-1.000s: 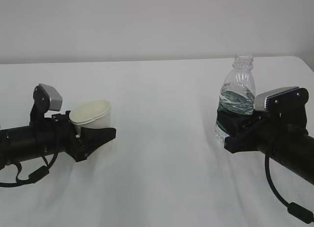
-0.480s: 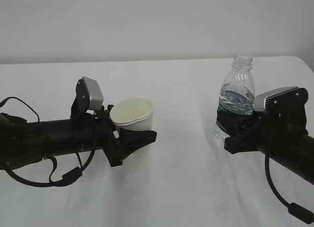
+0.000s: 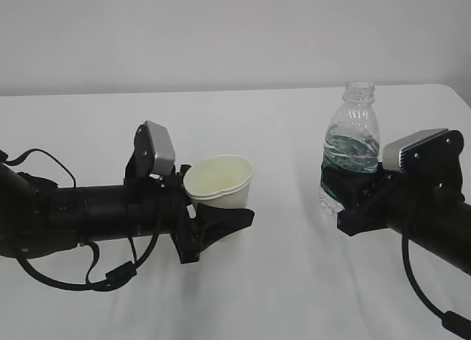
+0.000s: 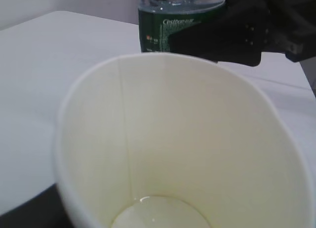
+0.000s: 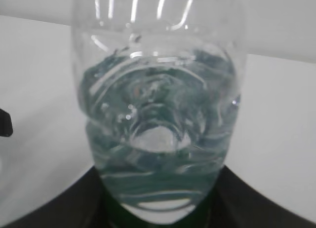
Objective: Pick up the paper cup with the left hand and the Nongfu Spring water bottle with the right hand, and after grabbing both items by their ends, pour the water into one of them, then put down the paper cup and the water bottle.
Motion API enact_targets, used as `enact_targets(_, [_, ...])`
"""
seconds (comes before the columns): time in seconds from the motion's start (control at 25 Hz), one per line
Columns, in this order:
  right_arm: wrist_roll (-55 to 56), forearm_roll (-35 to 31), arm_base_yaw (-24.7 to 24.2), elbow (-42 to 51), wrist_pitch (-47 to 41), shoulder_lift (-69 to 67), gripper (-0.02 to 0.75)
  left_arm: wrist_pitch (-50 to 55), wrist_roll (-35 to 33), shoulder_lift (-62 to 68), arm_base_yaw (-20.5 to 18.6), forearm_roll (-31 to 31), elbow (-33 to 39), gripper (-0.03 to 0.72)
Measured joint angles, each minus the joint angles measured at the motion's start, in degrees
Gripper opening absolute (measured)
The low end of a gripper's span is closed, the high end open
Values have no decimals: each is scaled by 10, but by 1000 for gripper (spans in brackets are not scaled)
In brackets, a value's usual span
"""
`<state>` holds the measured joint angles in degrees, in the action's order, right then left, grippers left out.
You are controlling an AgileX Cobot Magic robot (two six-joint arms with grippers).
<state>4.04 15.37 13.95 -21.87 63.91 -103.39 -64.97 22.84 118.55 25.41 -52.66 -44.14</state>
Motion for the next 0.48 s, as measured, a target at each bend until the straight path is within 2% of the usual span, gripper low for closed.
enact_targets(0.48, [0, 0, 0, 6, -57, 76, 328, 17, 6, 0, 24, 0, 0, 473])
